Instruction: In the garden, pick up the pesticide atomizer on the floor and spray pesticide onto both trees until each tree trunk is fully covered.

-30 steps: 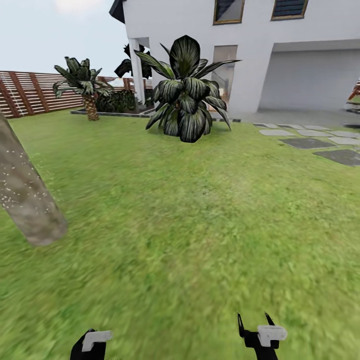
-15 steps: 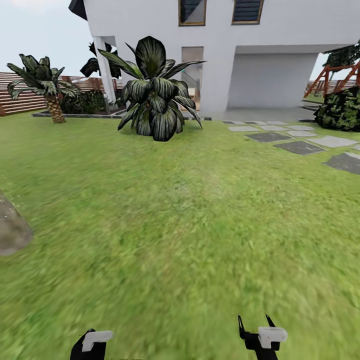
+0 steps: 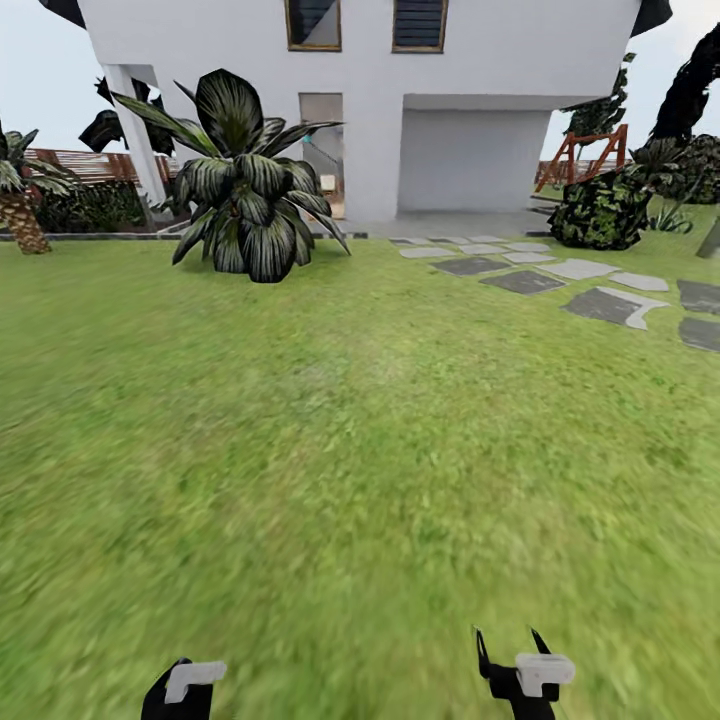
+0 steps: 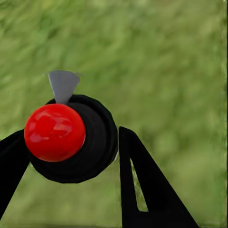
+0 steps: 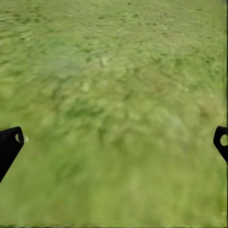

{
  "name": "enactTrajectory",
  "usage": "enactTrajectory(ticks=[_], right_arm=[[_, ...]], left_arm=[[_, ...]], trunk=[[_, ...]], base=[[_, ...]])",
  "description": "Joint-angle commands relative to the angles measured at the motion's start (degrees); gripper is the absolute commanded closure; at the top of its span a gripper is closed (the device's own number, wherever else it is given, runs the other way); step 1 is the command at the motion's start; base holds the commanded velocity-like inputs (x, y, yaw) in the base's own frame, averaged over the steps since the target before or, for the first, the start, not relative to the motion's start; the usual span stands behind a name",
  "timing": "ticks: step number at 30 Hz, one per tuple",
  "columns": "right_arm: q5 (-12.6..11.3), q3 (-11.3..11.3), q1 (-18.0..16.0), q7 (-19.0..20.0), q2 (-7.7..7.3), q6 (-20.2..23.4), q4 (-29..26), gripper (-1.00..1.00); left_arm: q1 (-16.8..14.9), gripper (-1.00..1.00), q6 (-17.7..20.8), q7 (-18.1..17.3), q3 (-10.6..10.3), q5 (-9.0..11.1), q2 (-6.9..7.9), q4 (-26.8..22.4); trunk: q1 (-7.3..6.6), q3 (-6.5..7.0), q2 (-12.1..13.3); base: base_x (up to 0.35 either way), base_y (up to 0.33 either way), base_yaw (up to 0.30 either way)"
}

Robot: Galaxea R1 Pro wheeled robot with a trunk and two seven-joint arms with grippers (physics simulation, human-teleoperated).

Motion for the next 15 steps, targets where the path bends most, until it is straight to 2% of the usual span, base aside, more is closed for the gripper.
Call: enactTrajectory(ticks=[1, 15], right_arm=[[0.0, 0.0, 0.0, 0.0, 0.0, 0.0, 0.0, -1.0], [0.0, 0.0, 0.0, 0.0, 0.0, 0.0, 0.0, -1.0]], left_arm=[[0.0, 1.0, 0.0, 0.0, 0.0, 0.0, 0.0, 0.0], [0.0, 1.0, 0.0, 0.0, 0.0, 0.0, 0.0, 0.0]], trunk=[[0.0, -0.02, 0.0], [0.0, -0.33, 0.0]], base=[[-0.196, -0.23, -0.3], [-0.194, -0.23, -0.3]])
